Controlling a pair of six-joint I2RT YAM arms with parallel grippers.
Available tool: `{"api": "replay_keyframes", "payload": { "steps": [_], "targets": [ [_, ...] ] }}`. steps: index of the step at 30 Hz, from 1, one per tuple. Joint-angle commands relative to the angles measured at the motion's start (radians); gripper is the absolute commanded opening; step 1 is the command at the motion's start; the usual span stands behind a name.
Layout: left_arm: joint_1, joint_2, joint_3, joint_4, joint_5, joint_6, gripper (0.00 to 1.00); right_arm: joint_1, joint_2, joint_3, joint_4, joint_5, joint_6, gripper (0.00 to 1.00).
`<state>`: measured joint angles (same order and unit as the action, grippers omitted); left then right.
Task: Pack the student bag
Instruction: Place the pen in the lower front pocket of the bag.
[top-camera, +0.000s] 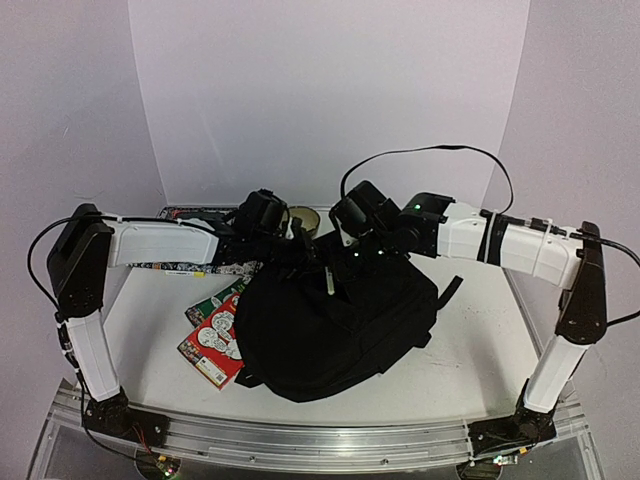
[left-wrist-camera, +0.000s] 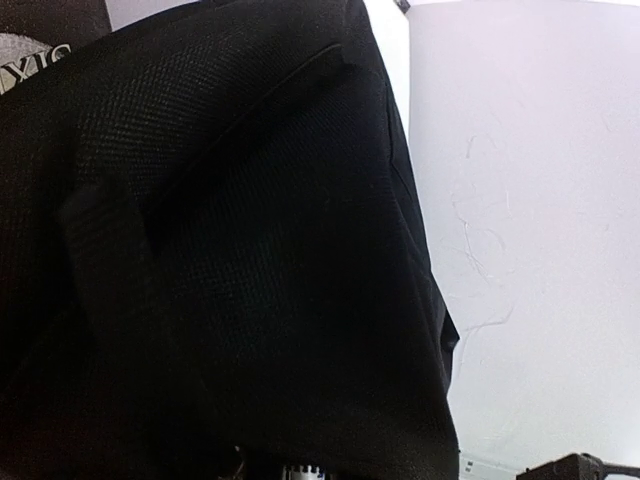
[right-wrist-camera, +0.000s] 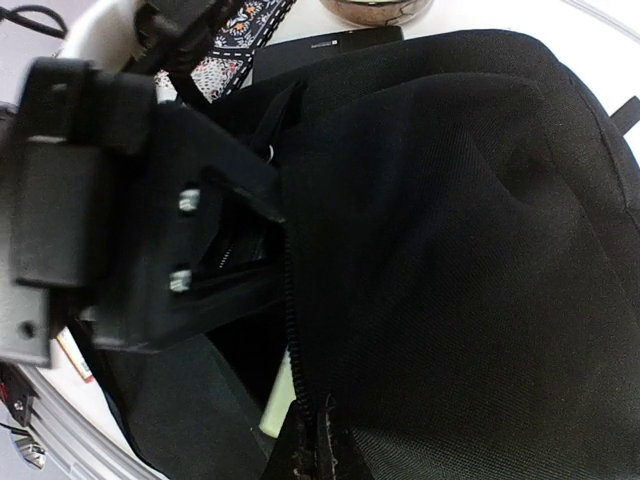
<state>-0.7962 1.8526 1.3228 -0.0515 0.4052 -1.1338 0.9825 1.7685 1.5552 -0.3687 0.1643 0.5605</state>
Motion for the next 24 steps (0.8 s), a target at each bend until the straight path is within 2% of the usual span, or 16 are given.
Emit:
{"api": "replay_keyframes", "payload": {
  "steps": [1, 5, 12, 17, 24],
  "targets": [
    [-0.04, 0.025, 0.072, 0.091, -0.146, -0.075, 0.0, 0.012, -0.066, -0.002, 0.025, -0.061, 0.019, 0.0],
    [-0.068, 0.026, 0.083, 0.09, -0.222, -0.078, 0.04, 0.013, -0.074, -0.003, 0.024, -0.043, 0.017, 0.0],
    [-0.076, -0.005, 0.048, 0.085, -0.237, -0.075, 0.35, 0.013, -0.087, -0.014, 0.024, 0.008, 0.01, 0.0],
    [-0.078, -0.048, 0.034, 0.035, -0.27, -0.052, 0.49, 0.012, -0.087, -0.018, 0.024, 0.029, 0.004, 0.0],
    [-0.079, -0.161, -0.031, -0.024, -0.321, -0.028, 0.5, 0.012, -0.084, -0.019, 0.023, 0.062, -0.01, 0.0]
  ]
}}
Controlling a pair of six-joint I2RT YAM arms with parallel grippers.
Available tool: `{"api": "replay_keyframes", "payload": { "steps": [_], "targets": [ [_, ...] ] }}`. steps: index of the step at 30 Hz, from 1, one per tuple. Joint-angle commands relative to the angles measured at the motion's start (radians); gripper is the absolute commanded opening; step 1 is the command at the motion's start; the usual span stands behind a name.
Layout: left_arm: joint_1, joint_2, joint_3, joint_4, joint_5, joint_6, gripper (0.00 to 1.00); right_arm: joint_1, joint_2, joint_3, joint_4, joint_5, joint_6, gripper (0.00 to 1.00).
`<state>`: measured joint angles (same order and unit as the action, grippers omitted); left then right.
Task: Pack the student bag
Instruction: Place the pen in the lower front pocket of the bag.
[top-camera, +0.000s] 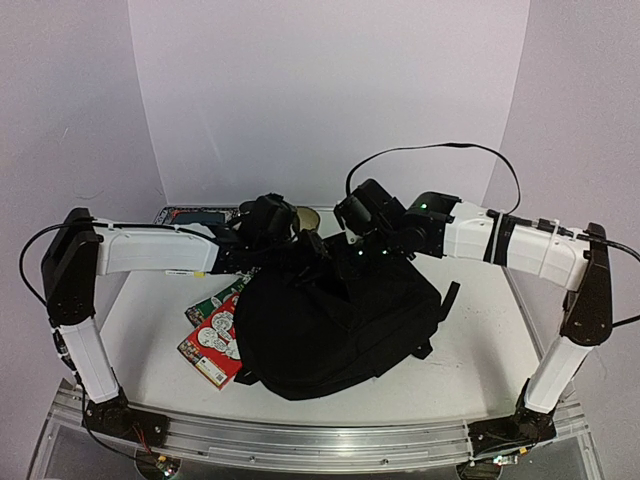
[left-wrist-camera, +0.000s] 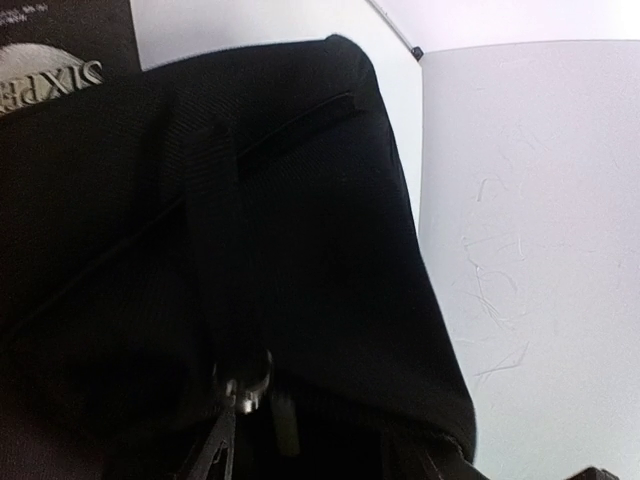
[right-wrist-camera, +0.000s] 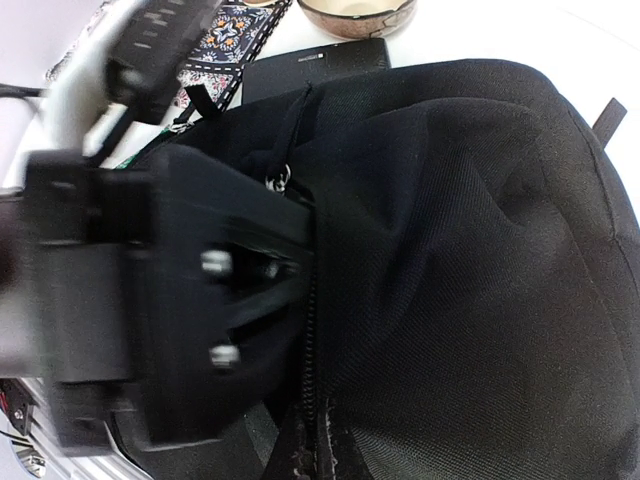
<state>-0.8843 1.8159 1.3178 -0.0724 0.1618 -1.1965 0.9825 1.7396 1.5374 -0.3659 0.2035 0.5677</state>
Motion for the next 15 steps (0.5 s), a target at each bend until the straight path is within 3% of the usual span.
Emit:
{"api": "replay_keyframes", "payload": {
  "steps": [1, 9, 15],
  "targets": [
    [0.009, -0.15, -0.041, -0.018, -0.091, 0.04, 0.49, 0.012, -0.054, -0.003, 0.019, 0.028, -0.02, 0.0],
    [0.009, -0.381, -0.165, -0.244, -0.302, 0.047, 0.49, 0.01, -0.052, -0.012, 0.01, 0.053, -0.031, 0.0],
    [0.041, -0.517, -0.209, -0.478, -0.498, 0.03, 0.6, 0.011, -0.043, -0.01, 0.01, 0.058, -0.032, 0.0]
  ]
}}
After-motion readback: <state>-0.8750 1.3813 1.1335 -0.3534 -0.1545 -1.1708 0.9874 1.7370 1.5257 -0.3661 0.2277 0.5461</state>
